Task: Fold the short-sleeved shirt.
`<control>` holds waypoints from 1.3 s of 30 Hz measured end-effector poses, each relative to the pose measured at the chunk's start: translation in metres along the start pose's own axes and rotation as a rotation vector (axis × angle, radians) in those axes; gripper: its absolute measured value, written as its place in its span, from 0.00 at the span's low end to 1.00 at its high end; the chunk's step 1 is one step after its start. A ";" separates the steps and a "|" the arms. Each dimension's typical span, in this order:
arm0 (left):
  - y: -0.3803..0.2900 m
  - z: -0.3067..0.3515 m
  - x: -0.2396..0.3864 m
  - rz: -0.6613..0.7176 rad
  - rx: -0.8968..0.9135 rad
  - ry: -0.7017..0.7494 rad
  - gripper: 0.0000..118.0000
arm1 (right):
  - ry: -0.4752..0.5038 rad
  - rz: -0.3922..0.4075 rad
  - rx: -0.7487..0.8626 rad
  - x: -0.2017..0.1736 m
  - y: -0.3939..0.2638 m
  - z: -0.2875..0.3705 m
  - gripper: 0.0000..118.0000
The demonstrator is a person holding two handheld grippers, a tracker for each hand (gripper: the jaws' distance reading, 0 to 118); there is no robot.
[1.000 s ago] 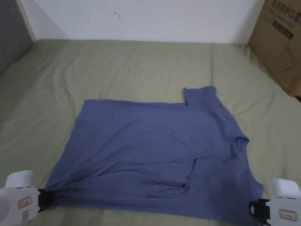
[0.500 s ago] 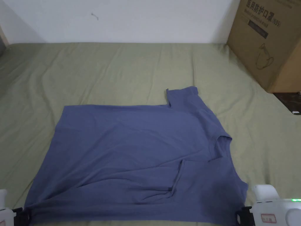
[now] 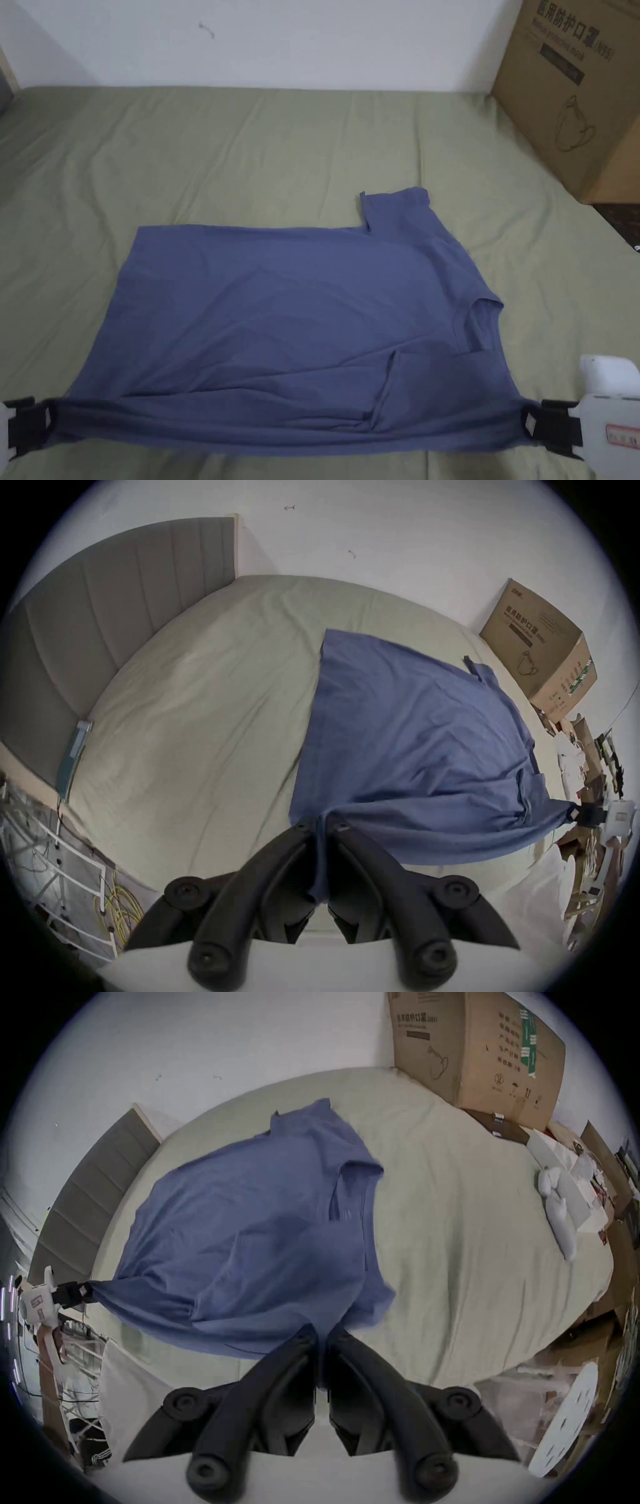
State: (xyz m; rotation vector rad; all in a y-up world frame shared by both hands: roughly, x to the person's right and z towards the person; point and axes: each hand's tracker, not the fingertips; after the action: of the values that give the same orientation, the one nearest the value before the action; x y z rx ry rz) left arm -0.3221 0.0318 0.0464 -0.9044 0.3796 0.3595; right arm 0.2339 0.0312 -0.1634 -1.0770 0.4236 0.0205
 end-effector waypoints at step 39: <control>0.014 -0.106 -0.013 0.107 -0.059 0.009 0.75 | 0.002 -0.041 -0.021 -0.011 0.010 -0.045 0.00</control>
State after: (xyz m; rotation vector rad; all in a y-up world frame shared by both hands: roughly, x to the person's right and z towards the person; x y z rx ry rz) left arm -0.3573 -0.0484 -0.0167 -0.9453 0.4286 0.4673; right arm 0.2073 -0.0003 -0.1859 -1.1064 0.4037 -0.0128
